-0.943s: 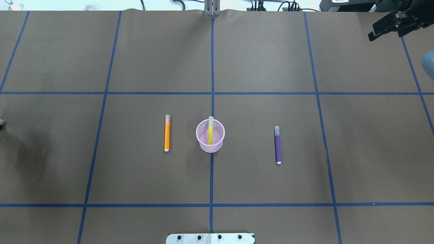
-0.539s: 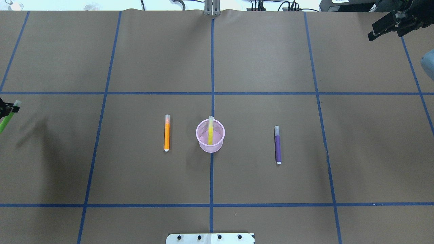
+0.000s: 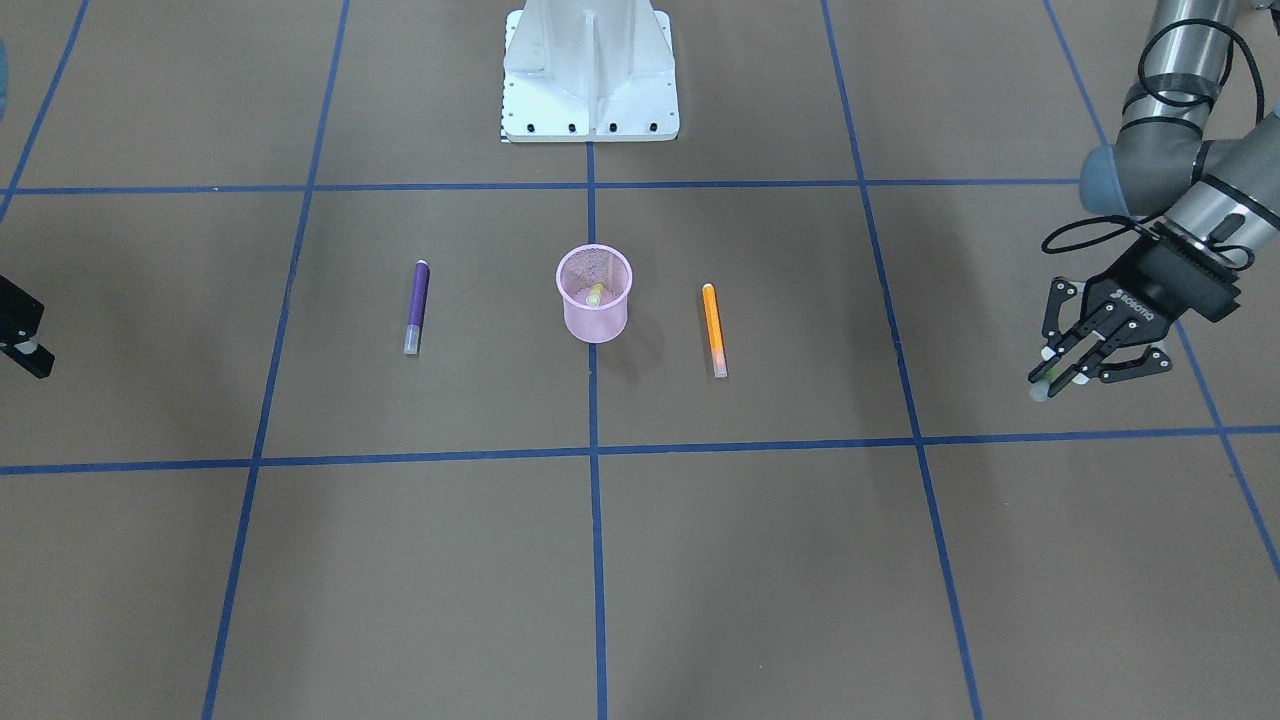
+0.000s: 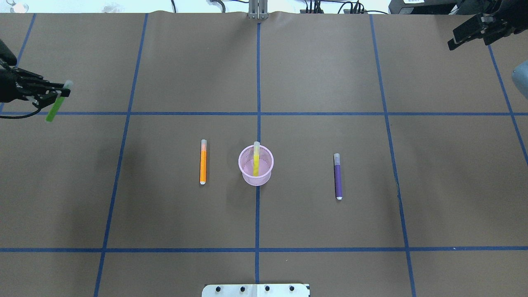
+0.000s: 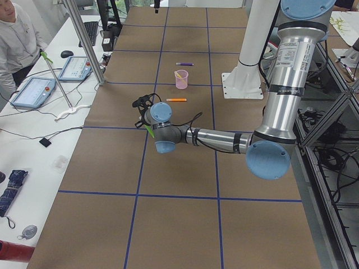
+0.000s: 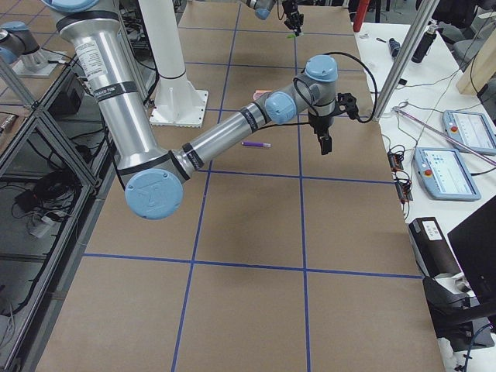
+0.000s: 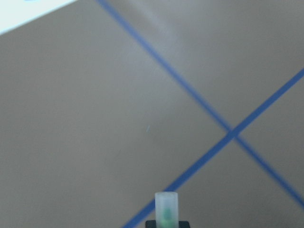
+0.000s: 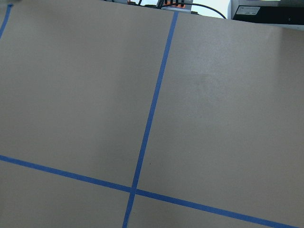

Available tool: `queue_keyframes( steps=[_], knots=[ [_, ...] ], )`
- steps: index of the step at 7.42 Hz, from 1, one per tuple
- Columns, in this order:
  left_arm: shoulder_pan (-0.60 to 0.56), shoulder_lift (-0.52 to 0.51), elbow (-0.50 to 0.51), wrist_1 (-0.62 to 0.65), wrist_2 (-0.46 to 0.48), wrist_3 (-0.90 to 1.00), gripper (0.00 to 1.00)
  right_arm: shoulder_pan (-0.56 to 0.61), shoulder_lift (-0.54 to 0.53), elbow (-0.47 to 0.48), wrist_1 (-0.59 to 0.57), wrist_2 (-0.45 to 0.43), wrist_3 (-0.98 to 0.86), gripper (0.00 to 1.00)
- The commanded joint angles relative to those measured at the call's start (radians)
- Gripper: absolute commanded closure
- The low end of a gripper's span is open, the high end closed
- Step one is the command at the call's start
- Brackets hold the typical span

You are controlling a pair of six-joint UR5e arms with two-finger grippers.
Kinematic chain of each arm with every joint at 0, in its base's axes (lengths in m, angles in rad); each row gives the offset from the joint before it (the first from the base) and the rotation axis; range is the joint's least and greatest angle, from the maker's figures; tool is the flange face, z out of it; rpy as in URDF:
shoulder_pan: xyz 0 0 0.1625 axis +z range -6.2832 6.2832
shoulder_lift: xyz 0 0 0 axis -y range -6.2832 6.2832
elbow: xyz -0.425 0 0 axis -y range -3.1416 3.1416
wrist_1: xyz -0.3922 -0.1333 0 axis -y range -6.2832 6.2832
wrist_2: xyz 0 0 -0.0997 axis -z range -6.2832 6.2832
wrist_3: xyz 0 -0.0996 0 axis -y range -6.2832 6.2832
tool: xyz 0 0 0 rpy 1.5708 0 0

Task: Collect pens into pen holder
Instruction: 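Carry the green highlighter with the left gripper over the cup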

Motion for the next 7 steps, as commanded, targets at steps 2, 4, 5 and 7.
queue_keyframes(
  steps=[2, 4, 5, 7],
  knots=[
    [0.241, -0.137, 0.003, -0.243, 0.253, -0.048, 1.00, 0.000, -0.001, 0.001, 0.002, -0.004, 0.002, 0.00],
    [0.504, -0.271, 0.014, -0.325, 0.473, -0.073, 1.00, 0.000, -0.001, -0.001, 0.002, -0.004, 0.002, 0.00],
    [0.578, -0.318, 0.016, -0.339, 0.552, -0.073, 1.00, 0.000, -0.001, -0.001, 0.002, -0.004, 0.004, 0.00],
    [0.633, -0.369, 0.016, -0.340, 0.598, -0.073, 1.00, 0.000, -0.001, -0.001, 0.002, -0.004, 0.005, 0.00]
  ],
)
